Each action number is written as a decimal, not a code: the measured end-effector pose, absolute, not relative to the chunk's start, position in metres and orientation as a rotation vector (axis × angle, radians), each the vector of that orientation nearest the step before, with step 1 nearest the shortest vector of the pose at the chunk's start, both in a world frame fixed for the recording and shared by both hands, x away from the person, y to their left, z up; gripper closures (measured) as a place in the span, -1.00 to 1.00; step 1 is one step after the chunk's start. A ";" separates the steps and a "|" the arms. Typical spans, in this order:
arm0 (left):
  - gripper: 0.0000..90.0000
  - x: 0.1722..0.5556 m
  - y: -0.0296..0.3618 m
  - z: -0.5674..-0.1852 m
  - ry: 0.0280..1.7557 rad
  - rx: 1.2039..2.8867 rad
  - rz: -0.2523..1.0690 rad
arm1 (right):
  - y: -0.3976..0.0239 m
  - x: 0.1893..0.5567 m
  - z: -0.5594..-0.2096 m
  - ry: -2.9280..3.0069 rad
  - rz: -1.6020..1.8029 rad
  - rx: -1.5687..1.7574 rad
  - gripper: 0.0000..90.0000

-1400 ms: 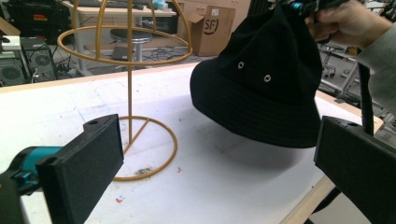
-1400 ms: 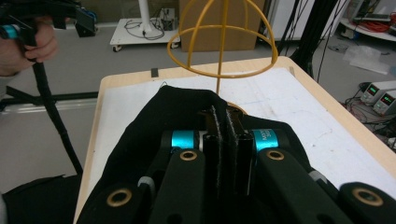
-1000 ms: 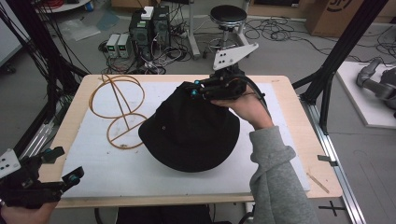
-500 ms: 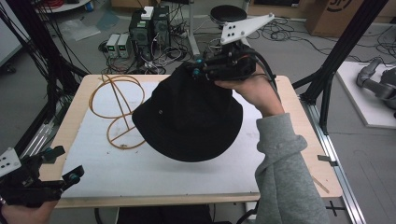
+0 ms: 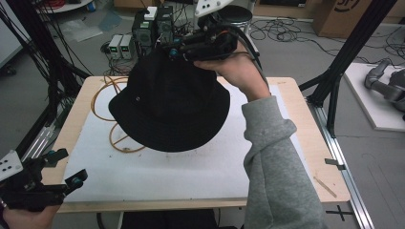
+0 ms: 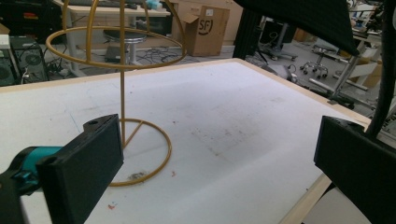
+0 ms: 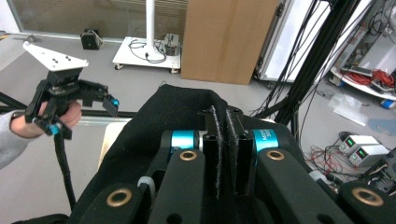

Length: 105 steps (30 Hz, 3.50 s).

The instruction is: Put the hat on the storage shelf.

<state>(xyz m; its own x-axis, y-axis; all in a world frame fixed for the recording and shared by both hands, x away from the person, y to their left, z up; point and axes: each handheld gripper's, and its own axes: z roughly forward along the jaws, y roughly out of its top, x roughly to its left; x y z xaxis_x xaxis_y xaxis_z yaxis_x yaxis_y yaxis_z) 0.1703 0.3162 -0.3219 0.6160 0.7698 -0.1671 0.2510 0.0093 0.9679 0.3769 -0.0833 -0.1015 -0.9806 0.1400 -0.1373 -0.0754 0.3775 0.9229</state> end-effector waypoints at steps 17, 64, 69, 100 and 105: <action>-0.96 0.172 0.312 -0.324 0.870 1.553 0.483 | -0.002 0.405 -0.082 2.460 1.623 -0.011 0.94; -0.96 0.162 0.324 -0.328 0.908 1.532 0.481 | 0.102 0.473 -0.198 2.634 1.610 0.238 0.85; -0.96 0.162 0.324 -0.328 0.907 1.532 0.493 | 0.096 0.475 -0.199 2.610 1.686 0.322 0.08; -0.96 0.195 0.323 -0.322 0.885 1.516 0.474 | -0.062 0.429 -0.206 2.371 1.650 0.606 -0.78; -0.96 0.199 0.319 -0.323 0.882 1.520 0.461 | -0.094 0.410 -0.208 2.320 1.664 0.585 -0.78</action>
<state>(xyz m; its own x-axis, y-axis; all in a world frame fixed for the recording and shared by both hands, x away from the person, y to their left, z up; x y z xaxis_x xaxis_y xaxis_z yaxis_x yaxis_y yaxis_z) 0.1991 0.3189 -0.3229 0.6269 0.7512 -0.2067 0.2591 0.0492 0.9646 0.4102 -0.0944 -0.2079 -0.8949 0.4438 0.0470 0.1869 0.2770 0.9425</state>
